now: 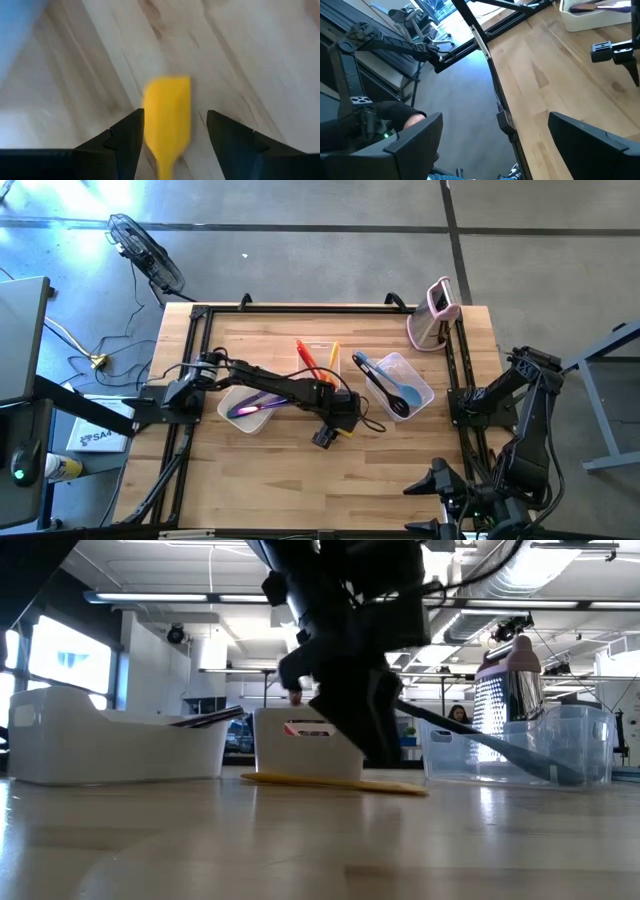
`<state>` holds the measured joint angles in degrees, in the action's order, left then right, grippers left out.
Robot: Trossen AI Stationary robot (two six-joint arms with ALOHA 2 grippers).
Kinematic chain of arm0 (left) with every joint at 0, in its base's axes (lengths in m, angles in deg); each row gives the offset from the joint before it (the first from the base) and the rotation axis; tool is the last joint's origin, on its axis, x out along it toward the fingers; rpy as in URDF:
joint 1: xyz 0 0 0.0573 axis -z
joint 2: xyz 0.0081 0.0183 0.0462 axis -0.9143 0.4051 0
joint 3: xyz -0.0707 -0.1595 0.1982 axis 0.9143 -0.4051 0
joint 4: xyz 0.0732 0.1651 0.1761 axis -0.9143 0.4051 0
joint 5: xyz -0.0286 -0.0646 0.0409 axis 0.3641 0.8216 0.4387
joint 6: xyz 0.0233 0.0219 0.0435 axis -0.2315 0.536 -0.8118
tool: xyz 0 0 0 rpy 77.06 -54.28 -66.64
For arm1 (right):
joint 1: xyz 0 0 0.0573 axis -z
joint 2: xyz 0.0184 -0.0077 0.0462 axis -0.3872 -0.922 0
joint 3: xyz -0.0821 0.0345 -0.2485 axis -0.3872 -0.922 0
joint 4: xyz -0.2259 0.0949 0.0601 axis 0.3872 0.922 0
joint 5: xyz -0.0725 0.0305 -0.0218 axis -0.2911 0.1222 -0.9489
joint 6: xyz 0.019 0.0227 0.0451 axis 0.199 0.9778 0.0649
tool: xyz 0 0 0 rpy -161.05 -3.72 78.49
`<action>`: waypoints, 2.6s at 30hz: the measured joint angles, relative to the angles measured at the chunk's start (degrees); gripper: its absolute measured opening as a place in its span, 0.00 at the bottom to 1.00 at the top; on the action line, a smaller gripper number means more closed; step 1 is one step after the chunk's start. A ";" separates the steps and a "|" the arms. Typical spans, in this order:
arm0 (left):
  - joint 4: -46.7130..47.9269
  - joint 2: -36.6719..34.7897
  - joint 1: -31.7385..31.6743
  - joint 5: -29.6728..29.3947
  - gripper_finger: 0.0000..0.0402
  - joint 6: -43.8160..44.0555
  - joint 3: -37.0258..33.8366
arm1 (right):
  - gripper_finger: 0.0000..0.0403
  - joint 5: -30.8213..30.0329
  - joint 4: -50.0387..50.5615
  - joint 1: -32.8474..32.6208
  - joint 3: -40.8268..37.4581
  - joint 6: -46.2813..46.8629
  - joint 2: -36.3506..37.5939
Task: Pick & Place Kitchen Items
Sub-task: Put the yellow spatula into the right white bin
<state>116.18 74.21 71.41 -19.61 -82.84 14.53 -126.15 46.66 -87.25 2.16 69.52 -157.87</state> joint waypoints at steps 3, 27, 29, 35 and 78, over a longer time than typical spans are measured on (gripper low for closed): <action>1.86 0.44 -0.07 0.15 0.52 0.66 -0.11 | 0.89 0.02 0.17 0.16 0.00 -0.04 0.00; 0.35 3.75 -0.29 -4.33 0.52 5.28 0.15 | 0.89 0.14 0.44 0.44 0.00 0.26 0.00; 0.40 3.75 -0.01 -4.90 0.52 5.87 0.13 | 0.89 0.14 0.43 0.44 0.00 0.26 0.00; 0.48 3.79 -0.05 -3.78 0.52 5.19 0.11 | 0.89 0.17 0.44 0.44 0.00 0.26 0.00; 2.74 3.78 0.01 1.01 0.00 5.46 0.00 | 0.89 0.21 0.39 0.44 0.00 0.35 0.00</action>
<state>118.92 77.99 71.42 -18.60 -77.38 14.53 -125.95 47.06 -86.81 2.16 69.87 -157.87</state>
